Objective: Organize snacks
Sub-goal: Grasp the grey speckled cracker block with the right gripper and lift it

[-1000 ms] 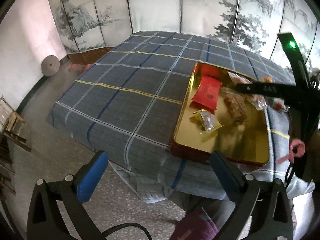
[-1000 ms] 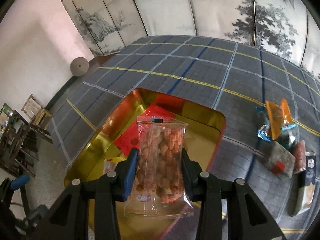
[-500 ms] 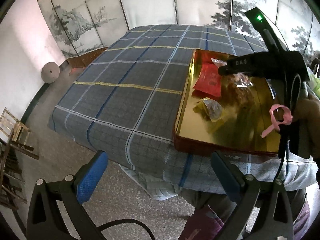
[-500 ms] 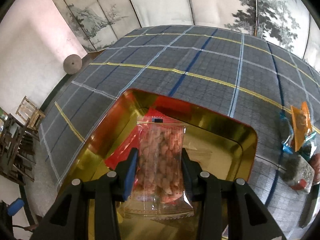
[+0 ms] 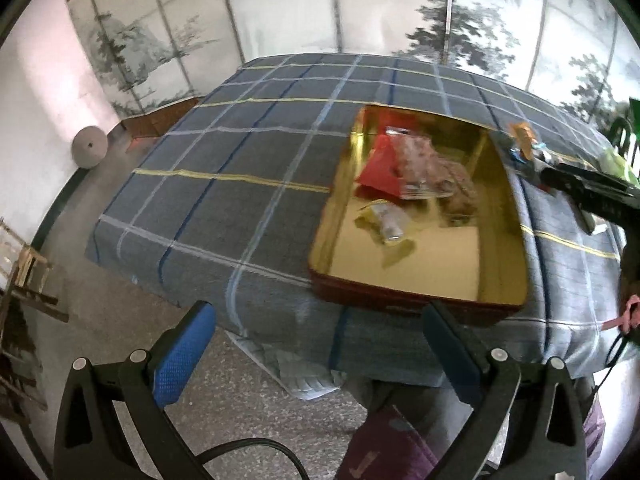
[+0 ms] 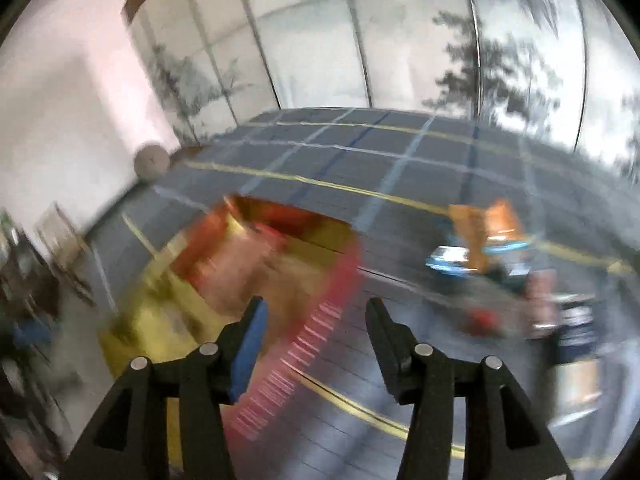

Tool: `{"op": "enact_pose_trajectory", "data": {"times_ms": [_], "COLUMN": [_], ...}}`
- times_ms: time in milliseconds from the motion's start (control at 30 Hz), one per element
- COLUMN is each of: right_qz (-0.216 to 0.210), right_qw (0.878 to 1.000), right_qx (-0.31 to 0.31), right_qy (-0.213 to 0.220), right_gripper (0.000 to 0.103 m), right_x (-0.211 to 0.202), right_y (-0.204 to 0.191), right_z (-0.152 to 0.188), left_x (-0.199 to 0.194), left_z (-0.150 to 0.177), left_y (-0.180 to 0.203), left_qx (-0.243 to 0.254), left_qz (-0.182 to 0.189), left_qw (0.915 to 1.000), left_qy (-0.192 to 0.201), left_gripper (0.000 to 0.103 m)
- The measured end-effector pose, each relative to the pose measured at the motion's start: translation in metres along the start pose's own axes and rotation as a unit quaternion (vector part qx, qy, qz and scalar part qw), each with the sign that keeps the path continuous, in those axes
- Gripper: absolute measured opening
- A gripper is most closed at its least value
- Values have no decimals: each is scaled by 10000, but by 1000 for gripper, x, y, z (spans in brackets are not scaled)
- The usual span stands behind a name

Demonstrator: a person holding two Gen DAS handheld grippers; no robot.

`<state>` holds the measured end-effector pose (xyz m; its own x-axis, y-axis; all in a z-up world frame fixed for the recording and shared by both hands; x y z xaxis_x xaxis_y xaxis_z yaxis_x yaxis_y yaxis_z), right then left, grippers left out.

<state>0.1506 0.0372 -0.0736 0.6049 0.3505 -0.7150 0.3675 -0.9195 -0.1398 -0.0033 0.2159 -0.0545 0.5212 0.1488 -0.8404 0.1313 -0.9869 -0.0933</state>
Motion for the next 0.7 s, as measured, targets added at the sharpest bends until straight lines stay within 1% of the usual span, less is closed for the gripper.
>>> {"op": "enact_pose_trajectory", "data": {"times_ms": [100,133,167,233,300,400,467,533,600,667,700], "right_qz": [440,435,421,525,436,409,426,352,369,95,24], "right_qw": [9970,9957,9948,9891,9834,9738,9697,9671,9628,9610,9602], "right_qx": [-589,-743,-815,-1202,-1478,-1885,-2034,-2126,-2222,-2140,-2109], "right_qy": [-221,-349,-444,-664,-956,-1205,-1281,-1349,-1490,-1750,-1830], "right_gripper": [52,52,52,52,52,52,52,52,52,53,53], "right_x": [-12,-14,-12,-6,9,26,32,41,51,61,65], "right_y": [35,48,54,64,68,71,75,78,84,87,89], "right_z": [10,8,7,1,-2,-5,-5,-9,-11,-9,-8], "left_x": [-1,-1,0,1,2,7,12,15,15,13,13], "left_z": [-1,-2,-2,-4,-6,-9,-11,-13,-15,-17,-17], "left_y": [14,18,22,27,30,30,32,36,41,47,49], "left_qx": [160,181,203,224,237,227,205,181,210,288,326], "left_qz": [75,94,119,133,118,63,73,129,140,94,75], "left_qw": [9998,9998,9997,9996,9996,9996,9995,9992,9991,9991,9991], "left_qy": [-8,-21,-32,-60,-91,-154,-240,-338,-341,-283,-272], "left_gripper": [102,102,102,102,102,102,102,102,102,102,102]}}
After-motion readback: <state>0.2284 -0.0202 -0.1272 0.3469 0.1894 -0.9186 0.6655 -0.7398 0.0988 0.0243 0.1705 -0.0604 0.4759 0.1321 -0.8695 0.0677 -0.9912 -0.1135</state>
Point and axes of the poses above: each gripper's, at about its wrist camera, not at the fingertips, and x roughly the way its jaws point, y to its right, z to its underside, the point moved 6 cm from there along x, roughly the way its jaws point, and after that the axes turned 1 degree about -y, right-handed, at the moved point
